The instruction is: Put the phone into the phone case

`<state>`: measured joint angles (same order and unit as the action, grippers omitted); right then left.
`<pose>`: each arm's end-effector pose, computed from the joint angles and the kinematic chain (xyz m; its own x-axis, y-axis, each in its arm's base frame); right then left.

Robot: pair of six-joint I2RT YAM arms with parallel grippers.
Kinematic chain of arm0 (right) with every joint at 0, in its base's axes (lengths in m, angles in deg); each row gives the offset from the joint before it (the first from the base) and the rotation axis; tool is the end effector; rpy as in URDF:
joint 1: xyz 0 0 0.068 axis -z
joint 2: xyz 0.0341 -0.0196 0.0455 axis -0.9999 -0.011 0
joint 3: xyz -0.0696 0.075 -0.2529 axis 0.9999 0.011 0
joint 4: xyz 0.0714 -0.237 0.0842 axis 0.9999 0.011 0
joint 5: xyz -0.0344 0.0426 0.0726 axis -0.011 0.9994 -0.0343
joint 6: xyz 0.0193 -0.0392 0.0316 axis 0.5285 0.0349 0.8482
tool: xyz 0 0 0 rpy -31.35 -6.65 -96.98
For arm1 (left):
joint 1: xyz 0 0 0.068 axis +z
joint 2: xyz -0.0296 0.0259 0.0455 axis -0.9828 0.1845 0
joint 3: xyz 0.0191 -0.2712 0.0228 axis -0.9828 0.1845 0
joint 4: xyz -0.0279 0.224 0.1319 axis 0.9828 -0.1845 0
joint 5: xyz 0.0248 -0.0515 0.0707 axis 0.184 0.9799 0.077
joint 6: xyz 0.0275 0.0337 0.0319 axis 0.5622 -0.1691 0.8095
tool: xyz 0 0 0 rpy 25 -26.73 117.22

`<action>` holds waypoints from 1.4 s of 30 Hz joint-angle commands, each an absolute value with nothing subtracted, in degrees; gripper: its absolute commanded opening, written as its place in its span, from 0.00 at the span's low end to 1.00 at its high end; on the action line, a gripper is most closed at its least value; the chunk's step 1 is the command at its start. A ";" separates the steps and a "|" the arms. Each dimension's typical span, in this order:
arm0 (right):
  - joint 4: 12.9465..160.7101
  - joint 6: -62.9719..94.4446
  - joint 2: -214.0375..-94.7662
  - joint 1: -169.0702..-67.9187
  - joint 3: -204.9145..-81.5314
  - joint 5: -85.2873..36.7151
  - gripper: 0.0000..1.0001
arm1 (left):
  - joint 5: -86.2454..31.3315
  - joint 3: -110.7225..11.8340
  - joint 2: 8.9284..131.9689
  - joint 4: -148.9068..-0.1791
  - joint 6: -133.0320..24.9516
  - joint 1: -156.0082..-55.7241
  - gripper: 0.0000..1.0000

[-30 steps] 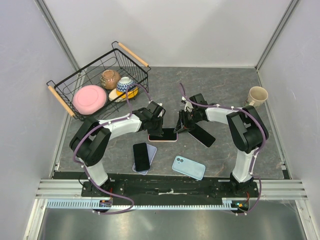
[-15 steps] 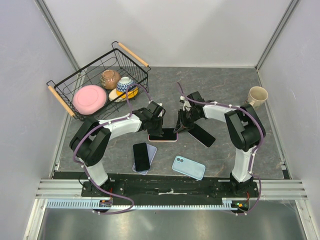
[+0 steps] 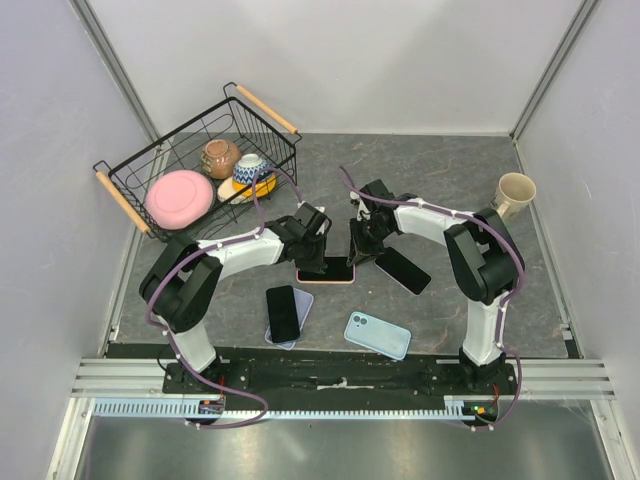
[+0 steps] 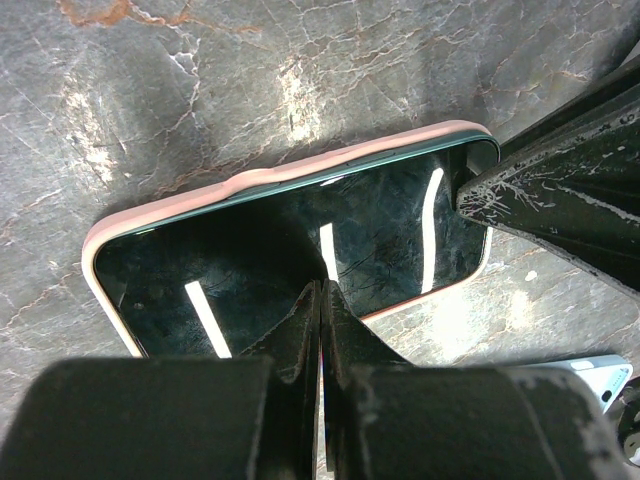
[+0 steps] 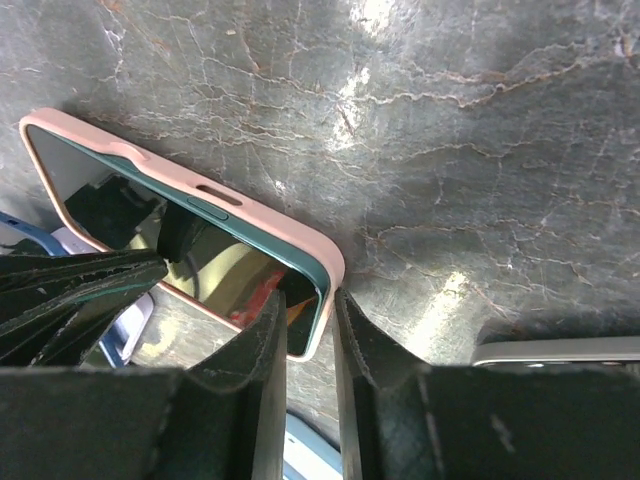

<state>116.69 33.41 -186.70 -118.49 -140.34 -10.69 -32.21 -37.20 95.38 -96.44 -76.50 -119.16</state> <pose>0.3296 0.1984 0.1404 -0.9826 -0.1050 -0.1529 -0.1635 0.8799 0.4462 0.2653 -0.2239 0.1650 -0.9232 0.0418 -0.3821 0.1754 0.9303 -0.3221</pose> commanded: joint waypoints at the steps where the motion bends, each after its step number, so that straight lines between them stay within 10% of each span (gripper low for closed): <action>1: 118.31 29.14 -195.84 -122.59 -137.11 -30.96 0.22 | -35.45 -36.86 96.56 -100.29 -73.75 -119.44 0.02; 19: 122.36 25.71 -191.02 -131.20 -141.68 -50.11 0.19 | -36.86 -38.36 93.84 -100.38 -74.10 -119.80 0.02; 28: 117.61 29.66 -177.66 -131.91 -142.73 -40.29 0.27 | -35.98 -36.87 86.20 -96.87 -74.19 -119.80 0.07; 39: 113.92 35.38 -167.28 -126.82 -143.09 -25.35 0.36 | -35.98 -30.80 68.62 -94.84 -74.54 -118.57 0.34; 42: 111.73 36.25 -164.56 -122.78 -140.28 -20.25 0.42 | -33.09 -28.96 64.84 -95.54 -75.33 -116.73 0.60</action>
<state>115.34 33.81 -168.67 -127.43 -142.22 -27.52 -34.48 -31.36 69.19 -96.22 -75.56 -118.65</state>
